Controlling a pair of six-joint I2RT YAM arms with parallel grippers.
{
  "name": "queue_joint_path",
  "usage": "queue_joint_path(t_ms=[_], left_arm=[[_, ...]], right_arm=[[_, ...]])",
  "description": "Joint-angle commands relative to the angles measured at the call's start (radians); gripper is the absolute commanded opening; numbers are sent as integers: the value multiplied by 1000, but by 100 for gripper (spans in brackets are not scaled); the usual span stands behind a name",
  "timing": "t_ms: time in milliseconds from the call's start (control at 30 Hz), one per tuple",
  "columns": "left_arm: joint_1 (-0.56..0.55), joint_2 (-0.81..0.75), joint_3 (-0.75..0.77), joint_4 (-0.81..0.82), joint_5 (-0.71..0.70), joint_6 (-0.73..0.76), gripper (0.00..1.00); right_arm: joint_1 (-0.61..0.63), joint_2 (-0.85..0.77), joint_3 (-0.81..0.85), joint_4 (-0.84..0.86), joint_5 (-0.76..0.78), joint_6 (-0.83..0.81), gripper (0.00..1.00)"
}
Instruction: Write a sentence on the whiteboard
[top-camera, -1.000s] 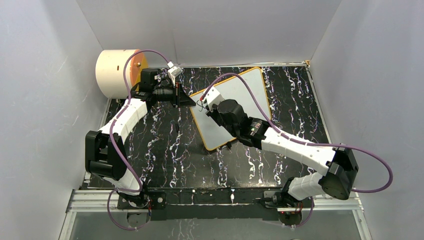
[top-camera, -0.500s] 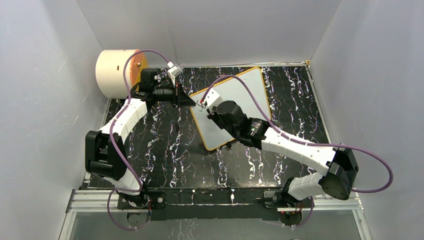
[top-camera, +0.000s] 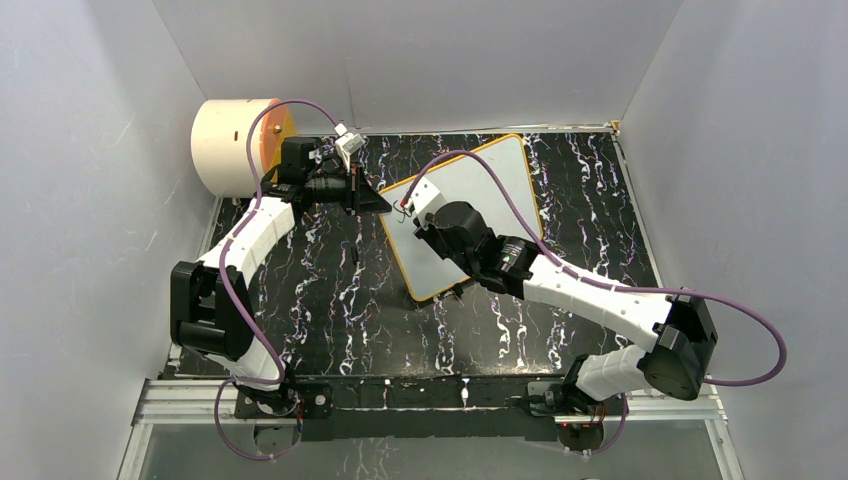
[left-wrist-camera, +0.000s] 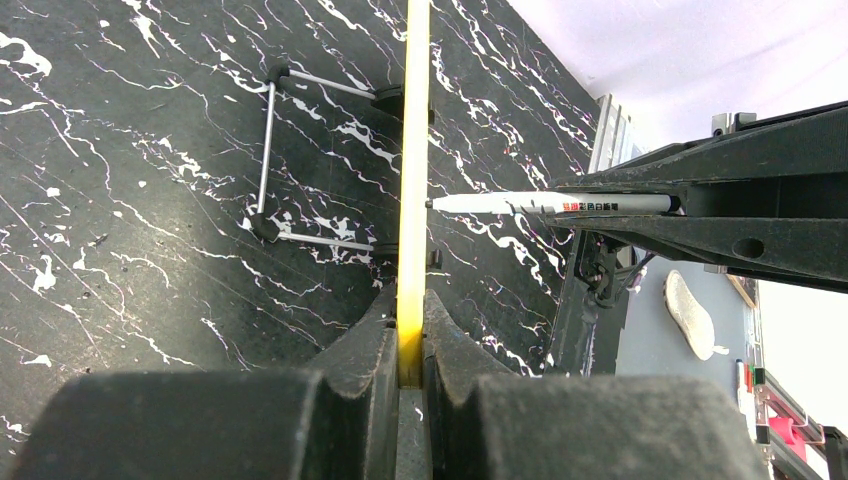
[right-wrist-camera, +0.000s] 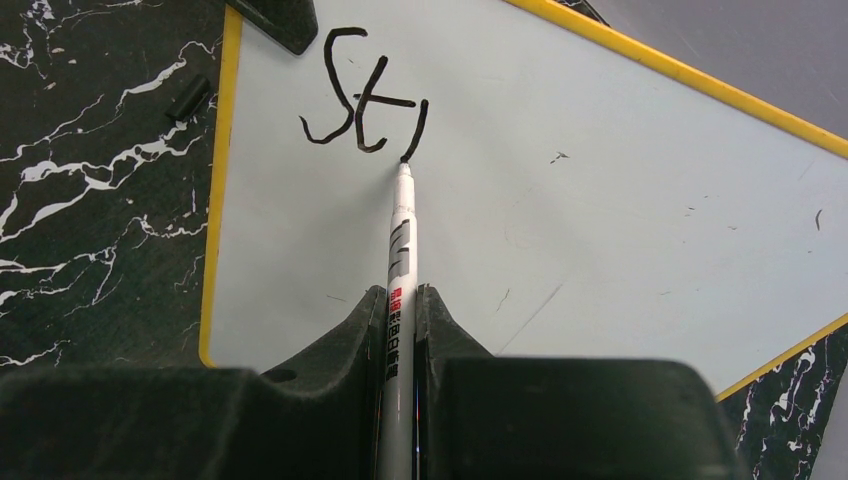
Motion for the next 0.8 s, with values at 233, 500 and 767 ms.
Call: queue_joint_path(t_ms=[233,500,767], left_arm=[[-3,-17,-16,-32,20,30,0],[-3,-19,-17,-32,22,31,0],[-3,-20,-17,-32,22,31,0]], right_arm=[[-9,-36,-8,102,29,-4,0],[-10,-31,-6,135,31,-15,0],[-15,-26,-1,155,43,-29,0]])
